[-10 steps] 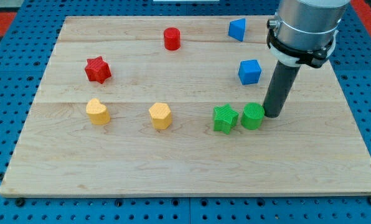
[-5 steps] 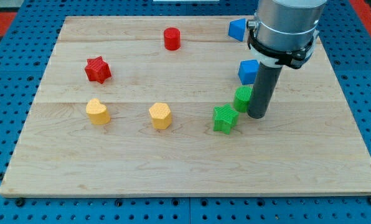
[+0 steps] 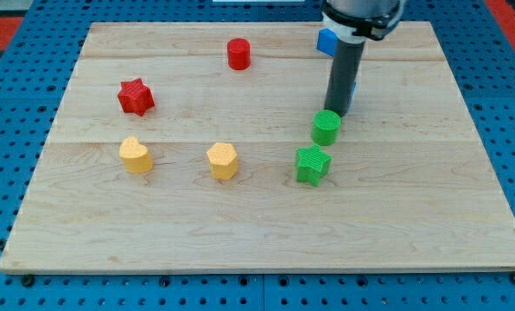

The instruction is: Push the green circle to the top side of green star

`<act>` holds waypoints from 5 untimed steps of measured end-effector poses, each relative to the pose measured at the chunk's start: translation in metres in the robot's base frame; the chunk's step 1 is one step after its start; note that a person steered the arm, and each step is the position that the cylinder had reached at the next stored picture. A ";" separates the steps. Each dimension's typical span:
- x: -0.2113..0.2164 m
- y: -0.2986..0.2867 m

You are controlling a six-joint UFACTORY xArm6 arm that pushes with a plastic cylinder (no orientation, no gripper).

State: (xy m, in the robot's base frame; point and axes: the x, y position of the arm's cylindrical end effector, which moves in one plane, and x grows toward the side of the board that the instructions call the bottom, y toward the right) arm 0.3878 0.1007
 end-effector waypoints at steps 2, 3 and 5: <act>0.001 0.000; 0.027 0.017; 0.052 0.040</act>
